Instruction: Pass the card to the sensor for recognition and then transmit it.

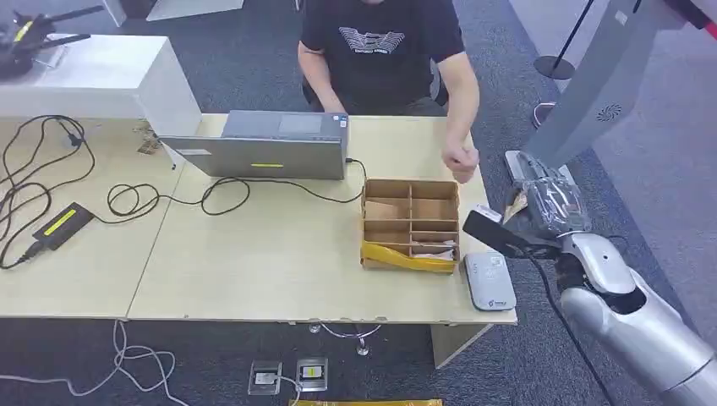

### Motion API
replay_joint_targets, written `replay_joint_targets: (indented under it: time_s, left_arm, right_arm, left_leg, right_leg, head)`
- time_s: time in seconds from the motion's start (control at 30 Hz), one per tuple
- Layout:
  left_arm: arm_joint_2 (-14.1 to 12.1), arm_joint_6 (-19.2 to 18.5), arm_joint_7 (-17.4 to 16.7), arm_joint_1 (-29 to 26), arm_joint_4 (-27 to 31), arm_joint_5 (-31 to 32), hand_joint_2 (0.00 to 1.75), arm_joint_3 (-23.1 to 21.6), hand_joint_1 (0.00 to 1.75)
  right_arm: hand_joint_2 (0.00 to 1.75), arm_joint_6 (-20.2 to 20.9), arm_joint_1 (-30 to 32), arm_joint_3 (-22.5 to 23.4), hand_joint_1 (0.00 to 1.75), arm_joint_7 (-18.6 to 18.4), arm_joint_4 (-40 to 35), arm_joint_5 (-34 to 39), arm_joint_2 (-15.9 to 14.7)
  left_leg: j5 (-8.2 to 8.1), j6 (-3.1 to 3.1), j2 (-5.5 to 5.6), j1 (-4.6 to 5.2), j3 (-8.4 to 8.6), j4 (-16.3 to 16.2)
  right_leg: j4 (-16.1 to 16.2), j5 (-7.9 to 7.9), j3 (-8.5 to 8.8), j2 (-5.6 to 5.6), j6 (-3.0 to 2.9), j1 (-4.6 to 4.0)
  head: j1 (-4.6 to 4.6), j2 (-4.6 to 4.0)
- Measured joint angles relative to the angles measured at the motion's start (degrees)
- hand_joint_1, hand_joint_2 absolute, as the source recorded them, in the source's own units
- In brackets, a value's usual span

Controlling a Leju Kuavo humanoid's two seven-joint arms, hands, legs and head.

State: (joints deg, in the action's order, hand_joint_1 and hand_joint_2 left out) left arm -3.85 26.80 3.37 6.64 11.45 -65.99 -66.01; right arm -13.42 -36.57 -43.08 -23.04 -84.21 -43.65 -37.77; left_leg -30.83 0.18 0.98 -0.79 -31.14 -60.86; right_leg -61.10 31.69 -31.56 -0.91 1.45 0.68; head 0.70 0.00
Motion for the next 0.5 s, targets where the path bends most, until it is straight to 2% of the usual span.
replay_joint_targets:
  time_s: [0.5]
  left_arm:
    - [0.1,0.0,0.0,0.0,0.0,0.1,0.00,0.0,0.00]
  right_arm:
    - [1.75,0.0,1.1,0.5,1.75,-0.1,0.8,0.0,-0.6]
  left_leg:
    - [0.00,0.00,-0.05,0.00,-0.01,0.0]
  right_leg:
    - [0.0,0.00,-0.04,0.03,0.00,0.00]
  head:
    - [0.00,0.02]
